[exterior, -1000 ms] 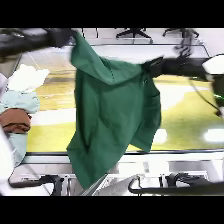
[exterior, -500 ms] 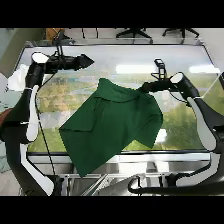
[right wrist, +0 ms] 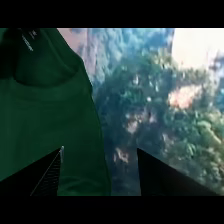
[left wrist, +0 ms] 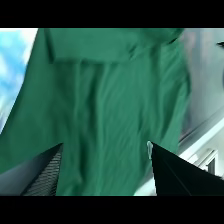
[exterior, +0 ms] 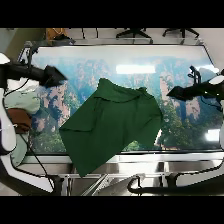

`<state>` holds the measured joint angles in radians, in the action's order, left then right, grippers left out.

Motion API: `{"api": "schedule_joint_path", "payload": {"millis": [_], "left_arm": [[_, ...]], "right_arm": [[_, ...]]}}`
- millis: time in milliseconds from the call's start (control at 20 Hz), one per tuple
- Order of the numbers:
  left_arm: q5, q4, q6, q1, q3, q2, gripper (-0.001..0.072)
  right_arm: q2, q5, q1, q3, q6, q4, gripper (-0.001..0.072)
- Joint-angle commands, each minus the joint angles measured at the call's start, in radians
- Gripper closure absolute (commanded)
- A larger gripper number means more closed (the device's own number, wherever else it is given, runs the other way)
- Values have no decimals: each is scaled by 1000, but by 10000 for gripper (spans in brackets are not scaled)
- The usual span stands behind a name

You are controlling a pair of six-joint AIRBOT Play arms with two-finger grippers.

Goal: Fold the shirts.

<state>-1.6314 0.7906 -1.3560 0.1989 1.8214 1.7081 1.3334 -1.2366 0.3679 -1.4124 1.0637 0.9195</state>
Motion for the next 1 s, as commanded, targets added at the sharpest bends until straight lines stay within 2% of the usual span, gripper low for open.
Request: {"api": "schedule_joint_path", "payload": {"millis": [0, 150, 200, 300, 600, 750, 950], "left_arm": [[-37, 201, -42, 33, -305, -185, 117], [84, 292, -33, 43, -623, -333, 116], [138, 343, -29, 43, -718, -373, 116], [226, 433, -30, 43, -884, -432, 116], [357, 446, -31, 43, -1179, -475, 116], [439, 387, -26, 41, -1250, -473, 117], [552, 150, 82, 41, -1266, -415, 118]], "right_arm": [[43, -118, 47, 52, -58, 0, 189], [102, -147, 17, 62, -88, -17, 194], [117, -156, 2, 62, -96, -19, 249], [140, -160, -24, 62, -100, -18, 257], [152, -159, -54, 62, -112, -23, 257], [152, -159, -54, 62, -115, -26, 258], [153, -160, -54, 62, -118, -27, 259]]}}
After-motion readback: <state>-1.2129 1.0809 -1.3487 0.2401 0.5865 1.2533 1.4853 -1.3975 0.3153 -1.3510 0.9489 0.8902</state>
